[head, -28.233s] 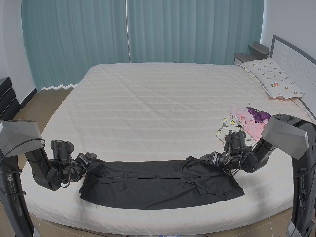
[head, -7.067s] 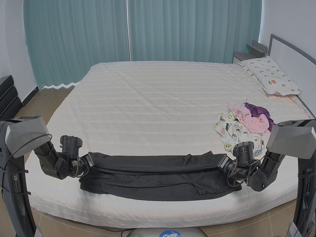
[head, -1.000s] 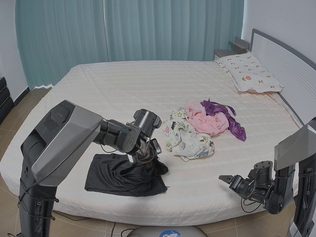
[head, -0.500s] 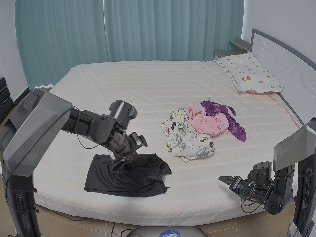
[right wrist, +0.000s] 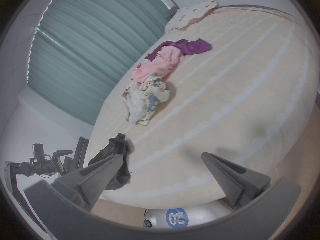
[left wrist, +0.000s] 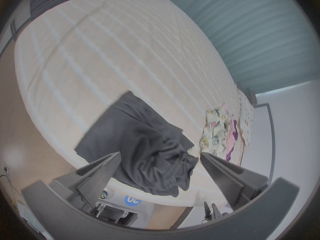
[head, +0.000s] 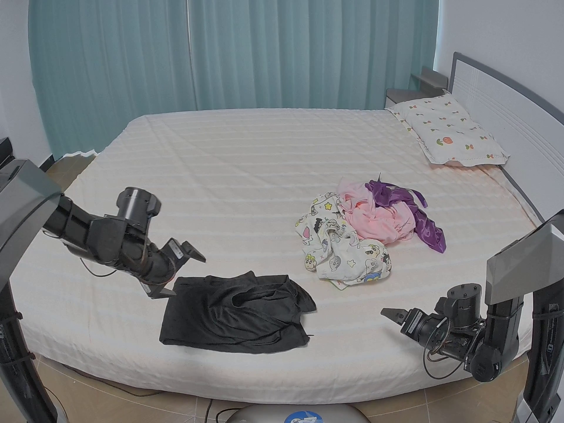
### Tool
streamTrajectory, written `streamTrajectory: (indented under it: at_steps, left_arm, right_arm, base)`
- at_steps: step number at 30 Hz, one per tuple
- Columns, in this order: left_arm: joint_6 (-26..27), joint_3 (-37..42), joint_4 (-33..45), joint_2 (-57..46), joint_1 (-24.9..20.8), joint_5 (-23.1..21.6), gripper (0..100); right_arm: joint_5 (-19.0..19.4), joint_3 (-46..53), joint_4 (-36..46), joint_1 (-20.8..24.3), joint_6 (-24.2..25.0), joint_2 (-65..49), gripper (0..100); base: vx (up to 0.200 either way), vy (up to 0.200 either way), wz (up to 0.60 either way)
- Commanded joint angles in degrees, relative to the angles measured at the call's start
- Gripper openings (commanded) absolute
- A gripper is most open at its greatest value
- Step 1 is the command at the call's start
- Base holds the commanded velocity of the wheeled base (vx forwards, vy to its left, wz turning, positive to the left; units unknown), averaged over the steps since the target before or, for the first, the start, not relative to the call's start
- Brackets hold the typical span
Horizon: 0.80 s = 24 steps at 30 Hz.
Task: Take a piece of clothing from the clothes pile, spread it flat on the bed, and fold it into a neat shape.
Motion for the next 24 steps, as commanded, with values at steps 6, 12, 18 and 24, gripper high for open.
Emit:
streamTrajectory:
  at_steps: [6,12,18,24]
  left_arm:
    - [0.17,8.94,-5.77,-2.30,6.58,-4.58,100]
    - [0.08,11.13,-7.53,-2.13,8.16,-7.13,100]
    - [0.00,12.80,-10.78,-0.46,9.66,-8.62,100]
    - [0.00,14.12,-13.15,0.42,9.66,-8.36,100]
  right_arm:
    - [0.76,-9.57,4.58,5.69,-6.52,-1.10,100]
    - [3.04,-16.95,12.75,7.62,-9.95,-1.72,100]
    - [6.74,-28.03,23.56,8.77,-10.21,-1.54,100]
    - [6.74,-37.08,30.68,8.94,-10.30,0.48,100]
  base:
    - [0.000,0.200,0.00]
    - [0.000,0.200,0.00]
    - [0.000,0.133,0.00]
    - [0.000,0.000,0.00]
